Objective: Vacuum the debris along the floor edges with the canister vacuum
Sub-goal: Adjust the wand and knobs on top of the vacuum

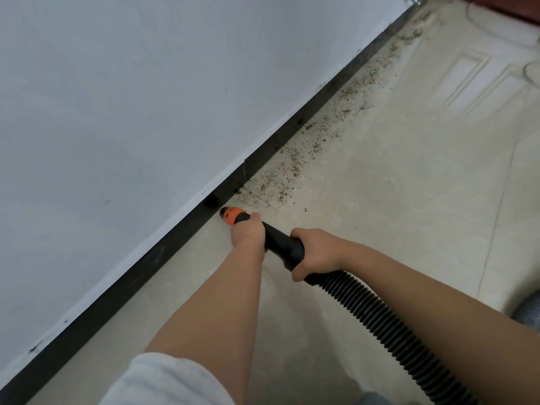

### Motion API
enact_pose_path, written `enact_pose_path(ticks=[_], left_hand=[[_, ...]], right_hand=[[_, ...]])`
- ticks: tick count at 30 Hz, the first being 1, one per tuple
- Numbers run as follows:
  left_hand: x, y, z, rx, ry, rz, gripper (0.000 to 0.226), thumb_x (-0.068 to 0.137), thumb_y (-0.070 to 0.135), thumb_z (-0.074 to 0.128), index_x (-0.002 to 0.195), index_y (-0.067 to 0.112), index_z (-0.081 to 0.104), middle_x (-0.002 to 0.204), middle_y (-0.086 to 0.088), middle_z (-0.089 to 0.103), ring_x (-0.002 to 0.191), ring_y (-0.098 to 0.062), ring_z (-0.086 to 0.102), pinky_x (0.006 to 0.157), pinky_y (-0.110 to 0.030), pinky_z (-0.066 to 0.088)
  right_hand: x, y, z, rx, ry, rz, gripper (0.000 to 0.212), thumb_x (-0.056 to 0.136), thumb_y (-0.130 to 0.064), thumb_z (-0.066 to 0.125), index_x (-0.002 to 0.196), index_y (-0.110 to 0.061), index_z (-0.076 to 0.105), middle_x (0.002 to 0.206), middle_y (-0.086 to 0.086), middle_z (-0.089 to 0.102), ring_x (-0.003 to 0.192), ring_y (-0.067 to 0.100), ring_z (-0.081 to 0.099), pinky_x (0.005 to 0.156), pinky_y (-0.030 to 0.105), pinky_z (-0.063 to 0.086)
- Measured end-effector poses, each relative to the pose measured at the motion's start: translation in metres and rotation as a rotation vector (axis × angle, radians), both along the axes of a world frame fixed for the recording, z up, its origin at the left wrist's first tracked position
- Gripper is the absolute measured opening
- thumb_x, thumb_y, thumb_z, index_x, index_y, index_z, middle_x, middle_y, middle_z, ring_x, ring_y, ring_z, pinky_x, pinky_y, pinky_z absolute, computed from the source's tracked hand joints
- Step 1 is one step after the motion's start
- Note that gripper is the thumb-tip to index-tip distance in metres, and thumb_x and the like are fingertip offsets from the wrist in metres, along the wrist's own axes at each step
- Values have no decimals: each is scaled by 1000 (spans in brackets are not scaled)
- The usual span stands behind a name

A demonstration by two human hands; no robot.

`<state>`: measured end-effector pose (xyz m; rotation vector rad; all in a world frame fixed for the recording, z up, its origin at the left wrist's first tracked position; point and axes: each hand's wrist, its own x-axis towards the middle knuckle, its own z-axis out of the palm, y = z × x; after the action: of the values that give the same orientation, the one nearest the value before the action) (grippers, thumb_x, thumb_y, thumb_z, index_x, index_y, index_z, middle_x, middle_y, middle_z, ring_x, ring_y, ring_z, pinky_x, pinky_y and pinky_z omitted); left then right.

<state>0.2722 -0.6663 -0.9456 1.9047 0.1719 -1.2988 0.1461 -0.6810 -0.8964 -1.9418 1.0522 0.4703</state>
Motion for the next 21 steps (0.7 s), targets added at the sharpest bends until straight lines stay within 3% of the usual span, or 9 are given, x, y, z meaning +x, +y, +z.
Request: enact_pose_path(ticks=[11,17,21], left_hand=[[11,9,-10,112,-67,49,48,91,32,49,127,0,42,120,-17,51,108,-34,53,95,-42,46],[-3,2,-6,-79,-15,-4,45,94,29,49,129,3,41,123,-17,50,113,-35,52,86,-41,49],[-14,-4,-2,-132,-49,-59,44,94,27,51,130,2,41,126,-18,51,112,-35,52,95,-44,47]], right_hand=[[7,10,-6,14,-35,39,41,69,-17,75,100,-15,48,93,2,57,80,18,56,66,28,48],[-2,4,-4,-50,-52,-47,38,68,-15,74,96,-14,49,80,-2,57,66,14,57,56,23,46],[-7,-3,-10,-68,-75,-106,38,67,-14,74,97,-10,50,88,5,62,68,18,60,62,29,51]])
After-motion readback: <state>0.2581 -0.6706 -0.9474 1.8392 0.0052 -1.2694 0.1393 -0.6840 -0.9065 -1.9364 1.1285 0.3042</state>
